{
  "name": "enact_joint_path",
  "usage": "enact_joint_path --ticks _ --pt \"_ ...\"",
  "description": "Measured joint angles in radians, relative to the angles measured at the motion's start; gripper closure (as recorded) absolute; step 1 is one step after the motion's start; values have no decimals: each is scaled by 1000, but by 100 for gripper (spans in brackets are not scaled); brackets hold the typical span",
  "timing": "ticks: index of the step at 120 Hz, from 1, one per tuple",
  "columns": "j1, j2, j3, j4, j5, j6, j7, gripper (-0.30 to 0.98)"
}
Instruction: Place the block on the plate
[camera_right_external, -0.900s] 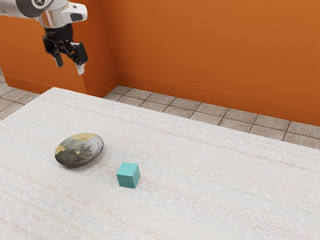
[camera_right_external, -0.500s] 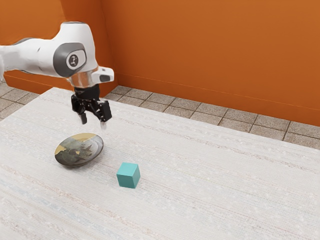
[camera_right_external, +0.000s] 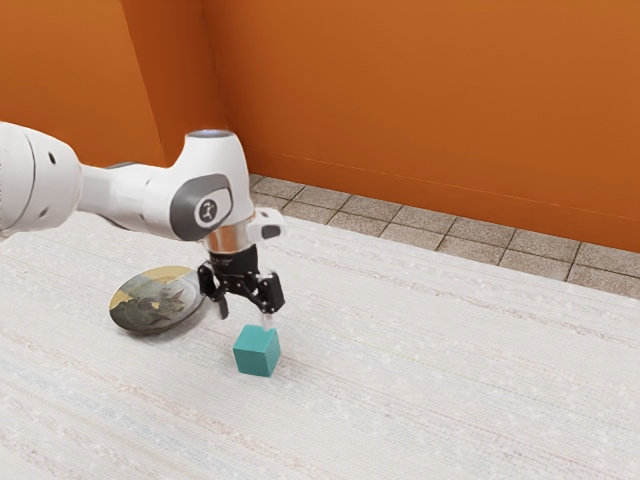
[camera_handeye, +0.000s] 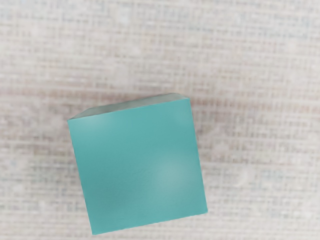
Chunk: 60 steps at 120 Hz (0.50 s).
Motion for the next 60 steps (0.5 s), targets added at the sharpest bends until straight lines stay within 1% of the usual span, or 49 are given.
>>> enact_joint_path --ticks 27,60 --pt "-1 56 1 -8 -9 104 -34 0" --pt "15 133 0 15 -19 156 -52 0"
